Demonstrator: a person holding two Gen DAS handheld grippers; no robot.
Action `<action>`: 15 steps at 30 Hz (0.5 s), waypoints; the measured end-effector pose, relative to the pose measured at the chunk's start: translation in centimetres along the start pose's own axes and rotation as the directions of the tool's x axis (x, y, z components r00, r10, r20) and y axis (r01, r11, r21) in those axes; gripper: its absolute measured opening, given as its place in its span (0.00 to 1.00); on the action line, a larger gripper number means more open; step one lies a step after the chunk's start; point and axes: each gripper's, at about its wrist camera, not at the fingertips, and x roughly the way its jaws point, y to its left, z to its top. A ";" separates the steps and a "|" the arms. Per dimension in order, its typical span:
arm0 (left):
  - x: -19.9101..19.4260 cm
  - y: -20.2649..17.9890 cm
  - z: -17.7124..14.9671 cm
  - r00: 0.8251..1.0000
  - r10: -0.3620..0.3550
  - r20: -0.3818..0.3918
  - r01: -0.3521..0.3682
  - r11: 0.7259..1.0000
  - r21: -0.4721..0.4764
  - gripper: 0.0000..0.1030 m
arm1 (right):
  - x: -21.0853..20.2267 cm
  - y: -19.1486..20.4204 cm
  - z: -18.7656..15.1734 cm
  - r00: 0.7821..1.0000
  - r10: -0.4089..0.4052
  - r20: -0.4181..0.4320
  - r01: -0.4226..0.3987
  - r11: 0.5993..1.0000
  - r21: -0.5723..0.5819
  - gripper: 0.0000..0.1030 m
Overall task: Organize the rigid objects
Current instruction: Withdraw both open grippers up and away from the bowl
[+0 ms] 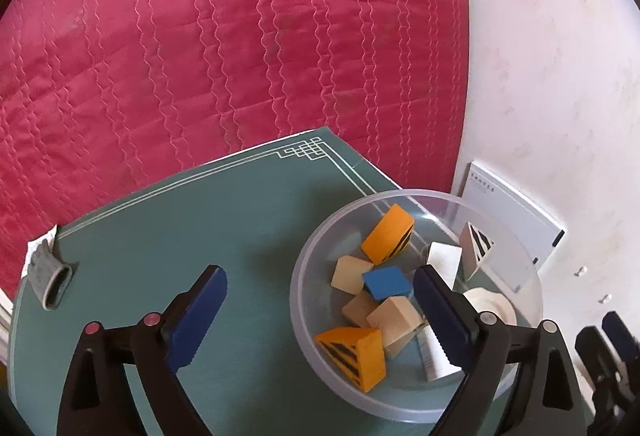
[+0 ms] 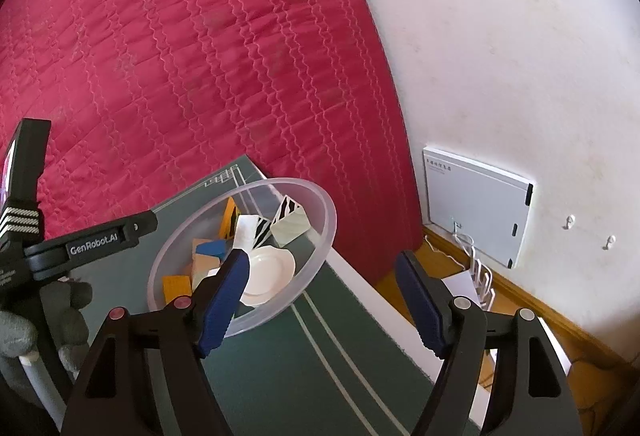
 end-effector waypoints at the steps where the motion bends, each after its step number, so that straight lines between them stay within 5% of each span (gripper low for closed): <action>1: -0.1 0.0 -0.1 1.000 0.003 0.003 -0.003 1.000 0.002 0.95 | 0.0 0.0 0.0 1.000 0.000 0.000 0.000 1.000 0.000 0.74; 15: -1.9 0.0 -0.9 0.998 0.050 0.047 -0.052 0.998 0.033 0.95 | -0.1 0.4 -0.1 1.000 -0.001 0.010 0.001 1.000 -0.016 0.75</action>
